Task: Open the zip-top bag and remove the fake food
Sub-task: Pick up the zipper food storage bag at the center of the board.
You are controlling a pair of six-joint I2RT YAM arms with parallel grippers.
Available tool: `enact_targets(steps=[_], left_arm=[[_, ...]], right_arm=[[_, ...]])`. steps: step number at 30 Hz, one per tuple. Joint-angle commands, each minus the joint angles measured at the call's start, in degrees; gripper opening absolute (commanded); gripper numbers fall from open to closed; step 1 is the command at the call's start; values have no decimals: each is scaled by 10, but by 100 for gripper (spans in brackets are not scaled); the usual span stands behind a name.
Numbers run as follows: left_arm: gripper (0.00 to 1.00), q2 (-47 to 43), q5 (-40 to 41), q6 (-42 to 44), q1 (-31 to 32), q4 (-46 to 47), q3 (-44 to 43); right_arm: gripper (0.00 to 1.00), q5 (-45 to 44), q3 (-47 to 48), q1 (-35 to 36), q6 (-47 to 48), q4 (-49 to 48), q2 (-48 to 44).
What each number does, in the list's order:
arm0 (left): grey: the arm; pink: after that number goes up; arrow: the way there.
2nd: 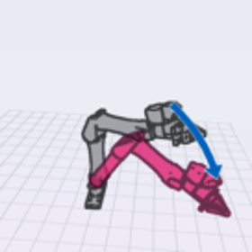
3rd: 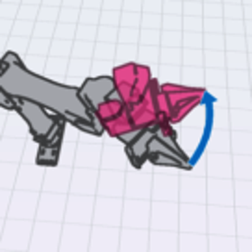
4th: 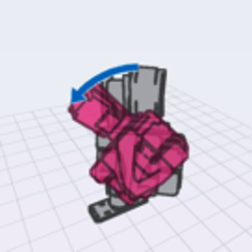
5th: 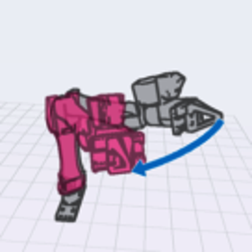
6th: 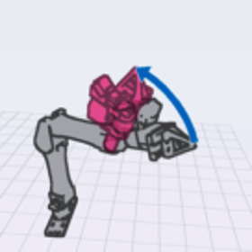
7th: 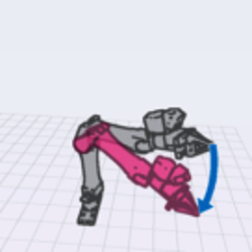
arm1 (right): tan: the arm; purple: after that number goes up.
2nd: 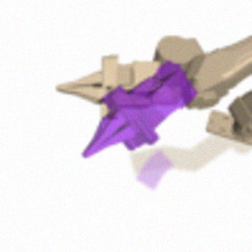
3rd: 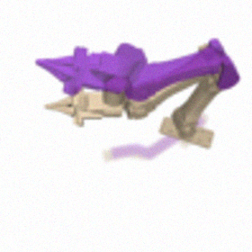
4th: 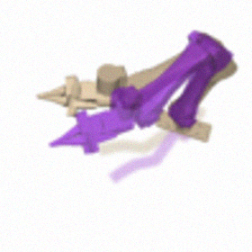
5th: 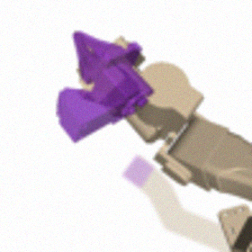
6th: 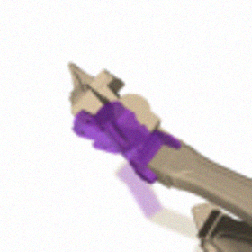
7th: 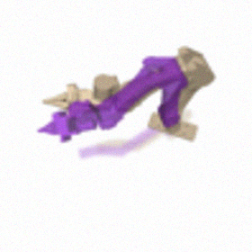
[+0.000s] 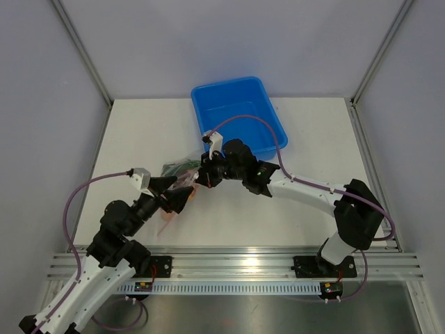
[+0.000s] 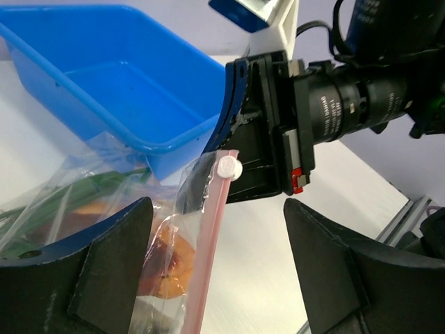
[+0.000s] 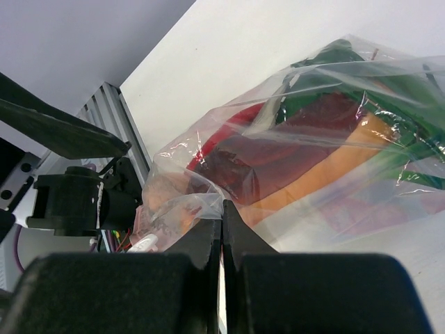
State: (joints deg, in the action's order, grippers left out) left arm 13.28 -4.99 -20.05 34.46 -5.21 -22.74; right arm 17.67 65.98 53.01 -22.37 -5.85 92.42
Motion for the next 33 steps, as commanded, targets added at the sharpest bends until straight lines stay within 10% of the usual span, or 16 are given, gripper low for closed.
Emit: enact_targets(steps=[1, 19, 27, 33], left_arm=[[78, 16, -13, 13, 2, 28, -9], [48, 89, 16, 35, 21, 46, -14], [6, 109, 47, 38, 26, 22, -27], [0, 97, 61, 35, 26, 18, -27]], right_arm=[[0, 5, 31, -6, -18, -27, -13], [0, 14, 57, -7, -55, 5, -4], [0, 25, 50, -6, -46, 7, -8], [0, 34, 50, -6, -13, 22, -12]])
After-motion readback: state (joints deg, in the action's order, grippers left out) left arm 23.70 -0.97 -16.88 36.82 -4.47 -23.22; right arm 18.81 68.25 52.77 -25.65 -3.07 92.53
